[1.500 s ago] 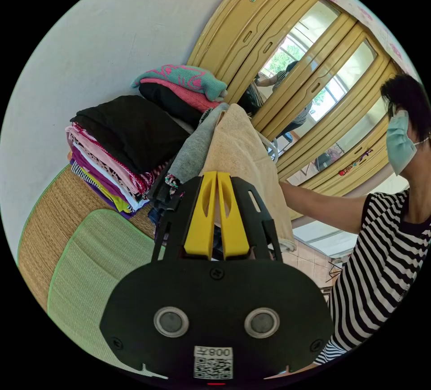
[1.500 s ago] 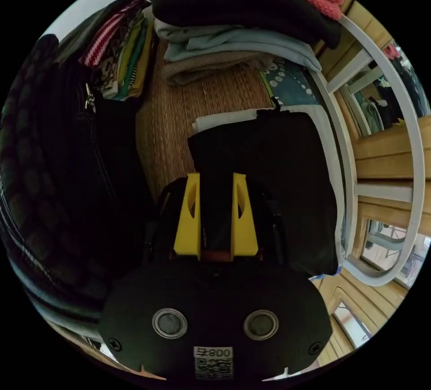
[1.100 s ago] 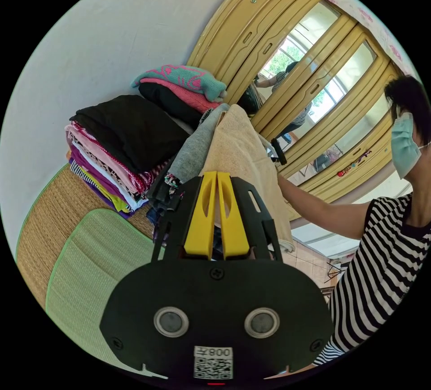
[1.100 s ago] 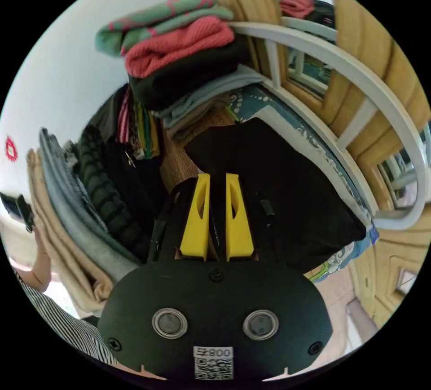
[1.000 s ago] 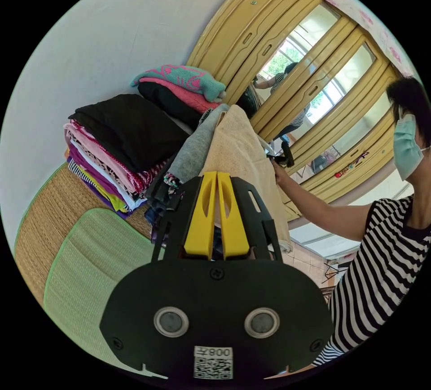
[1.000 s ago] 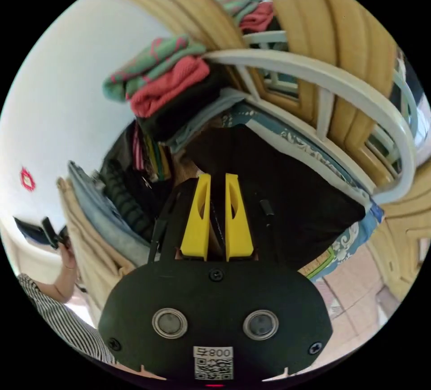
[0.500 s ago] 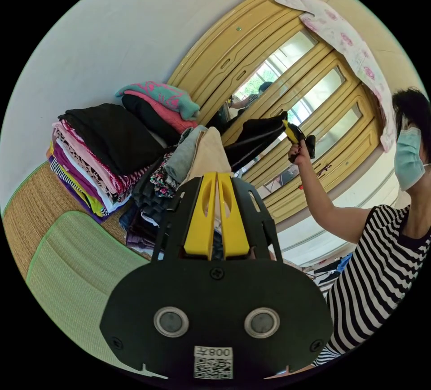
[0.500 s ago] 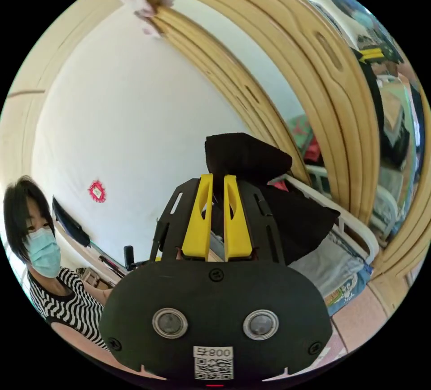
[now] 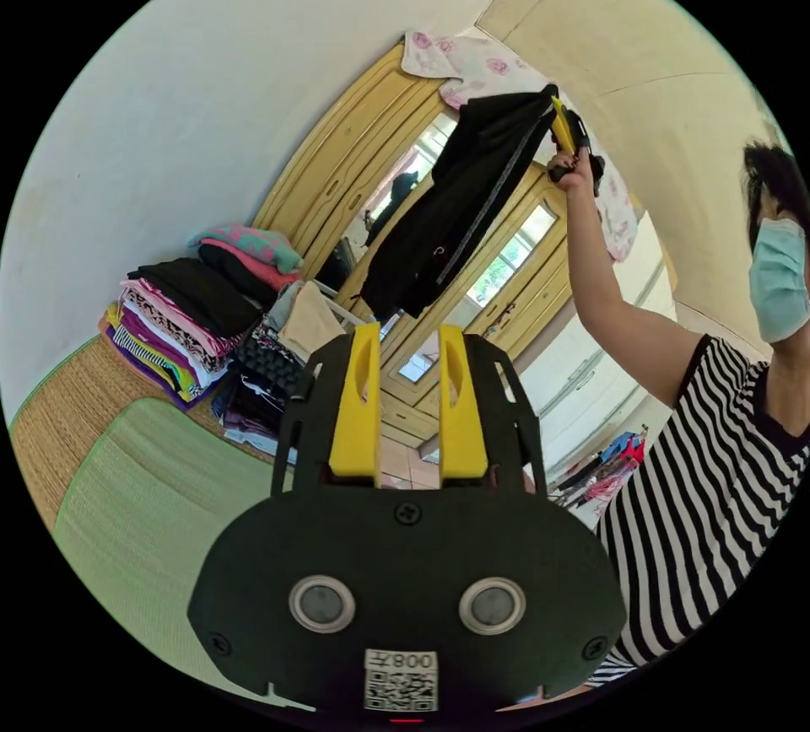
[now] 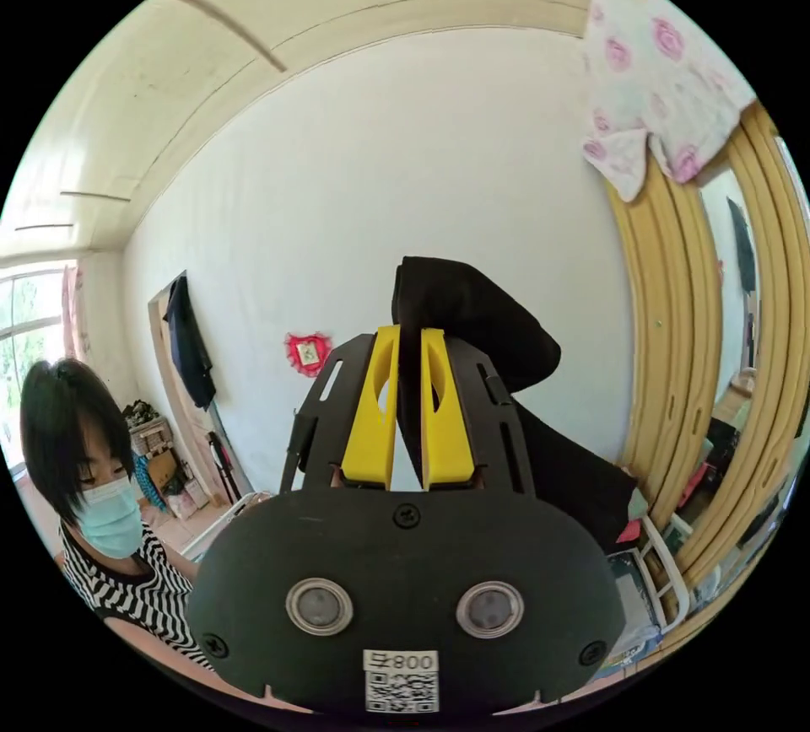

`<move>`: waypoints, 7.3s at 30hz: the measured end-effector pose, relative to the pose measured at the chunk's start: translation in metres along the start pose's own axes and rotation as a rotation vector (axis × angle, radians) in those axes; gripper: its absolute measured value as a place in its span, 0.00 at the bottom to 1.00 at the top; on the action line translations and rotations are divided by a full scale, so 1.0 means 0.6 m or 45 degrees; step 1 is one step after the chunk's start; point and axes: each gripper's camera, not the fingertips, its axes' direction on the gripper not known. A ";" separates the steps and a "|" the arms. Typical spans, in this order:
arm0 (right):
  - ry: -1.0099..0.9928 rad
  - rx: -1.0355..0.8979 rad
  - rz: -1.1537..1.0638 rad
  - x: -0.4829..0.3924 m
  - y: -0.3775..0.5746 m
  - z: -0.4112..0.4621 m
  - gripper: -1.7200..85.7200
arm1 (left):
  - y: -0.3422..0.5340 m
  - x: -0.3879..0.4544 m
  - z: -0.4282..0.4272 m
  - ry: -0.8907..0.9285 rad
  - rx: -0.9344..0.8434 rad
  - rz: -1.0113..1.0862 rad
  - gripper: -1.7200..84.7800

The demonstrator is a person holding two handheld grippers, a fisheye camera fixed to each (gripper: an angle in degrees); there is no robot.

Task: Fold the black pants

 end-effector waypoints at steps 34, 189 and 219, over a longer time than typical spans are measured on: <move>-1.088 -0.576 0.231 -0.481 0.906 0.685 0.04 | 0.795 0.005 -0.573 -0.716 0.149 -0.689 0.17; 0.286 -1.720 -0.159 0.291 1.904 1.762 0.02 | 1.228 -0.699 -1.397 -1.414 -0.333 -1.328 0.02; -0.437 -1.765 -0.183 0.089 2.025 1.628 0.02 | 1.419 -0.540 -1.357 -1.101 -0.198 -1.438 0.02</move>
